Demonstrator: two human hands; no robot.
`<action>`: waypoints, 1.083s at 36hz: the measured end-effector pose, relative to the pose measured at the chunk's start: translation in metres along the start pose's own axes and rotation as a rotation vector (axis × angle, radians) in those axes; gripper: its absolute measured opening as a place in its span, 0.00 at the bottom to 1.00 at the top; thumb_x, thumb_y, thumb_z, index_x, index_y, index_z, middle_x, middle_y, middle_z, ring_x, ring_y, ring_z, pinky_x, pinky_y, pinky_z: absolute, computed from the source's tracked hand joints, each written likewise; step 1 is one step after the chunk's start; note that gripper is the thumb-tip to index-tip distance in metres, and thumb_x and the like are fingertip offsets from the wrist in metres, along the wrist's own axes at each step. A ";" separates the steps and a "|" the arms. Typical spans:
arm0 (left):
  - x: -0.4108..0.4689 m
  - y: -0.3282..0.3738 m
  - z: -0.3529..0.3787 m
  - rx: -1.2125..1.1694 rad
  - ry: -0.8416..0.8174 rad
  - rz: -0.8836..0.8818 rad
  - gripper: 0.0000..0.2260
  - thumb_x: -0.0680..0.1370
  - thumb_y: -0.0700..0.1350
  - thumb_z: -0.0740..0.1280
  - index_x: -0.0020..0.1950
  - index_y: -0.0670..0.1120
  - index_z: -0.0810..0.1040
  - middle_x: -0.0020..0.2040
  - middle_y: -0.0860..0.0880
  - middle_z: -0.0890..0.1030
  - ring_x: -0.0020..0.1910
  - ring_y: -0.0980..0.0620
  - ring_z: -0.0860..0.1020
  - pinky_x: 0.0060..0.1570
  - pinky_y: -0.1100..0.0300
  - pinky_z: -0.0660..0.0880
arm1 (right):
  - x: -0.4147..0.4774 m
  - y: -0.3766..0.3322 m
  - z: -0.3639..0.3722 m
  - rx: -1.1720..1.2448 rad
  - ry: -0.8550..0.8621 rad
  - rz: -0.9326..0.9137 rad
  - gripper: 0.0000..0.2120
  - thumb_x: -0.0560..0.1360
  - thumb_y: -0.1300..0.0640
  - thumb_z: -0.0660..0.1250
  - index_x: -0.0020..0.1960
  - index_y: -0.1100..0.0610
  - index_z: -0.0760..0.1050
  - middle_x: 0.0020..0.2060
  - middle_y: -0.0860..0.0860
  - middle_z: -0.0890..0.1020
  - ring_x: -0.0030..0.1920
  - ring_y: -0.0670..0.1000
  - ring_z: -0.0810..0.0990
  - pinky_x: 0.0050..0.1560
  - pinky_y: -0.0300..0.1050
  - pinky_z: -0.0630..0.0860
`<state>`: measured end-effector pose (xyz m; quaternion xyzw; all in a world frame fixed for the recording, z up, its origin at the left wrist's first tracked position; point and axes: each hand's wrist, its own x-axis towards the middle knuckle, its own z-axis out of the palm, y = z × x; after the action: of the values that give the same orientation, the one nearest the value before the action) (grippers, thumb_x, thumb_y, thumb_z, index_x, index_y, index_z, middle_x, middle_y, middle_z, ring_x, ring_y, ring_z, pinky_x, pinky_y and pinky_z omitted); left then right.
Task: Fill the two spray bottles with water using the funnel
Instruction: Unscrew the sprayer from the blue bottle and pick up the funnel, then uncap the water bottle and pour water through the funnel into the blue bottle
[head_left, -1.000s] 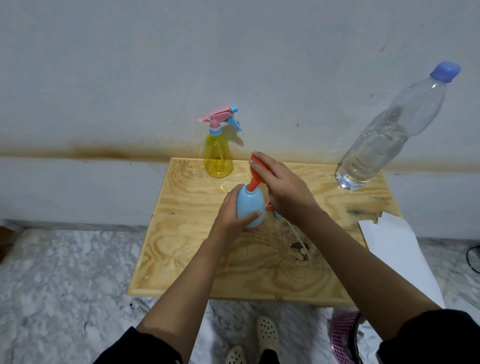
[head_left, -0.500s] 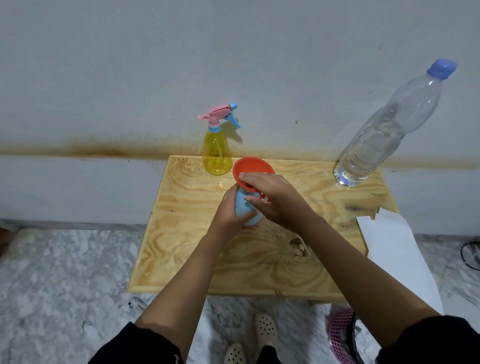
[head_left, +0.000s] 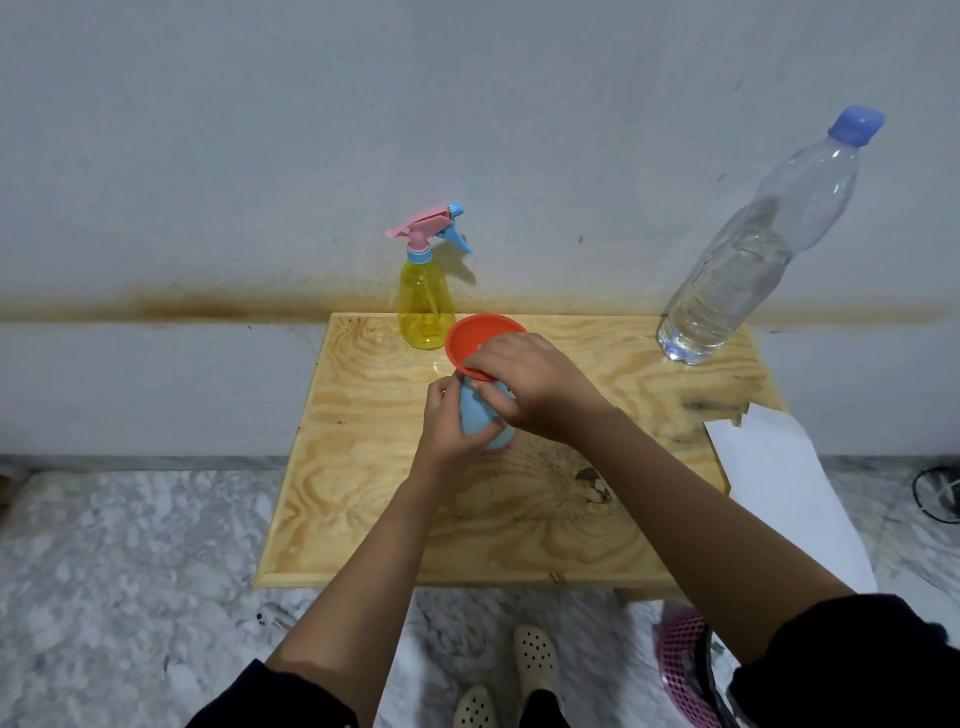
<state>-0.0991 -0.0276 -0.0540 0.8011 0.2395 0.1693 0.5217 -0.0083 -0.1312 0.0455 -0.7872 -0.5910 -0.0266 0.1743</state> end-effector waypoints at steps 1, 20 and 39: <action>0.000 0.000 0.000 -0.001 0.003 0.000 0.33 0.67 0.54 0.73 0.67 0.45 0.67 0.60 0.49 0.67 0.56 0.56 0.70 0.45 0.73 0.69 | 0.002 -0.001 -0.002 0.008 -0.005 0.002 0.13 0.73 0.55 0.61 0.53 0.58 0.78 0.48 0.53 0.82 0.52 0.55 0.79 0.55 0.49 0.72; -0.024 0.026 -0.020 0.115 -0.028 -0.050 0.29 0.75 0.46 0.71 0.72 0.44 0.64 0.68 0.47 0.68 0.67 0.51 0.67 0.61 0.61 0.65 | -0.022 -0.010 -0.026 0.131 0.040 0.039 0.18 0.76 0.51 0.64 0.63 0.56 0.72 0.57 0.50 0.78 0.60 0.51 0.74 0.57 0.40 0.65; -0.083 0.117 0.065 0.358 -0.189 0.017 0.26 0.77 0.51 0.68 0.71 0.45 0.66 0.70 0.46 0.68 0.68 0.49 0.67 0.63 0.56 0.65 | -0.207 0.067 -0.063 0.118 -0.091 0.729 0.24 0.76 0.53 0.62 0.70 0.55 0.64 0.67 0.54 0.70 0.66 0.55 0.69 0.61 0.47 0.69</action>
<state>-0.1098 -0.1627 0.0257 0.8954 0.2091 0.0527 0.3896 0.0032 -0.3570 0.0370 -0.9349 -0.2796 0.1065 0.1911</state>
